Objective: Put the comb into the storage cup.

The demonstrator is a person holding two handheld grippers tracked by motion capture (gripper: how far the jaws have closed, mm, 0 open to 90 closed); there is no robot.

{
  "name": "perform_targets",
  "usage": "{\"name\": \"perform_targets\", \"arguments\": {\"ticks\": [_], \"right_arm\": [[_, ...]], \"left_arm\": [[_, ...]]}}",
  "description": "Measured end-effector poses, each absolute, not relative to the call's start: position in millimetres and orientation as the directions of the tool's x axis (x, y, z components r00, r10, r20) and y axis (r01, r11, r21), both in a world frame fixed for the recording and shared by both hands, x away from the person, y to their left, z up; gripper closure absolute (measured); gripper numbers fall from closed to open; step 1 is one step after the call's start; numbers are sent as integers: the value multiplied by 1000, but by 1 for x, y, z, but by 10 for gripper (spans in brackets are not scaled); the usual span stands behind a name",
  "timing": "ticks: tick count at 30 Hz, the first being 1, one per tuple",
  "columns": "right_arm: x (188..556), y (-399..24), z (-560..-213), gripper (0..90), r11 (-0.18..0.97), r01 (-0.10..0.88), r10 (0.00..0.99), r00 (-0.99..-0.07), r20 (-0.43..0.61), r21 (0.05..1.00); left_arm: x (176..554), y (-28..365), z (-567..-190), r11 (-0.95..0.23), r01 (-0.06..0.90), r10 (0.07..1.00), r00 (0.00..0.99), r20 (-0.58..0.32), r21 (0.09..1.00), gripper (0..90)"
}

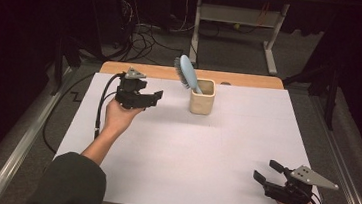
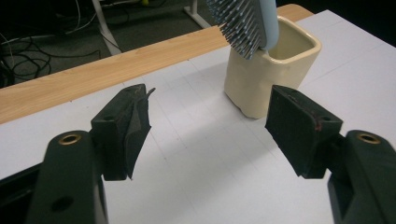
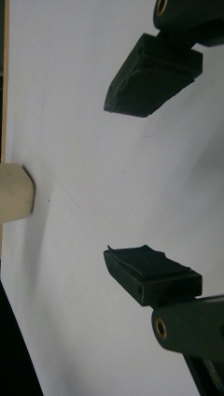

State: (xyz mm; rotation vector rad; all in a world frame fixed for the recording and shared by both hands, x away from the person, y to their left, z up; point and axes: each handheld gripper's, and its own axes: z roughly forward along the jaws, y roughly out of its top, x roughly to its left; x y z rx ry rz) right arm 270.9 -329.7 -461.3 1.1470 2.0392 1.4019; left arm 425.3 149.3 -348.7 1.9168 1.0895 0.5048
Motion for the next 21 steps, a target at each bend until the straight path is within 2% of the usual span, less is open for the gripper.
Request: {"name": "perform_targets", "arguments": {"ticks": [21], "right_arm": [[271,-330,-461,249,156,395,809,-576,112,905]], "left_arm": [[413,160,-347,-261,489,836,545,-58,832,308]]}}
